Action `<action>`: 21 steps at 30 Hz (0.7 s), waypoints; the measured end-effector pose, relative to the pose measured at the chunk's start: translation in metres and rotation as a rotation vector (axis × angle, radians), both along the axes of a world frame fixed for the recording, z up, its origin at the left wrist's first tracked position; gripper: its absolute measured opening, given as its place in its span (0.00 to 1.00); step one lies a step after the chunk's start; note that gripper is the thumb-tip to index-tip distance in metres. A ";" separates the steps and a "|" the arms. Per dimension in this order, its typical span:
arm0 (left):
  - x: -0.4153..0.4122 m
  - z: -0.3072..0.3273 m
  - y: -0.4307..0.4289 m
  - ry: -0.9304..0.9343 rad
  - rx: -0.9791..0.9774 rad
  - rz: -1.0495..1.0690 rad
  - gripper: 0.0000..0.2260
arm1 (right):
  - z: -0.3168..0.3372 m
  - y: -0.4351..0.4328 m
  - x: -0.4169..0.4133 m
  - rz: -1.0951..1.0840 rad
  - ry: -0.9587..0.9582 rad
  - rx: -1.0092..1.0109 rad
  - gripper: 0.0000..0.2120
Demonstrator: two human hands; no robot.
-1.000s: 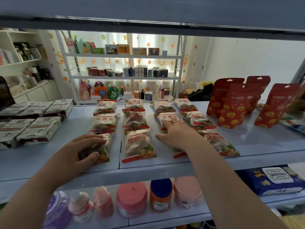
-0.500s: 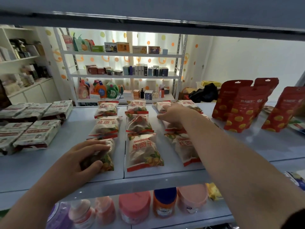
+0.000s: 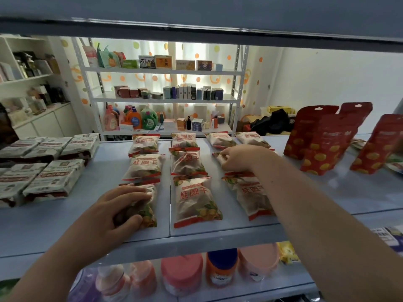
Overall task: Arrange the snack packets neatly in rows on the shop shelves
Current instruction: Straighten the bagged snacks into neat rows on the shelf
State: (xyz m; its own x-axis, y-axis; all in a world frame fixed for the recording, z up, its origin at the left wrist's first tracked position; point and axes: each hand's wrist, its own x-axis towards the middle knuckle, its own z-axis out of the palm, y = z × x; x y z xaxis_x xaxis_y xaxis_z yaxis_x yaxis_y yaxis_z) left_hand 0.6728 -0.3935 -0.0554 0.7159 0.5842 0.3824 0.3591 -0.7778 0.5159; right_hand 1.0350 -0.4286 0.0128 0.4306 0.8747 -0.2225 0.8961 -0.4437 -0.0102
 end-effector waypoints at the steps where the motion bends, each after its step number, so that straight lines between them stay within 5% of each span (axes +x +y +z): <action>1: 0.000 0.000 0.001 0.002 -0.001 -0.001 0.20 | -0.002 -0.003 -0.001 0.002 -0.003 0.012 0.25; 8: -0.001 -0.001 0.004 0.000 0.002 -0.018 0.20 | 0.015 -0.042 -0.011 0.020 -0.030 0.171 0.32; 14: -0.002 -0.006 0.009 0.012 0.010 -0.016 0.22 | -0.002 -0.093 -0.026 0.015 -0.052 0.057 0.31; 21: -0.003 -0.016 0.022 0.015 0.054 -0.041 0.21 | -0.012 -0.108 0.005 -0.041 -0.012 0.349 0.34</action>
State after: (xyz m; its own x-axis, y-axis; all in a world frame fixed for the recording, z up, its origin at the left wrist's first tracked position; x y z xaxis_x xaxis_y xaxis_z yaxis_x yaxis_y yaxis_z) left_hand 0.6697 -0.3717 -0.0710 0.7450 0.5329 0.4013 0.3337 -0.8186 0.4675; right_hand 1.0399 -0.5364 0.0012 0.4677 0.8791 0.0919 0.8785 -0.4510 -0.1576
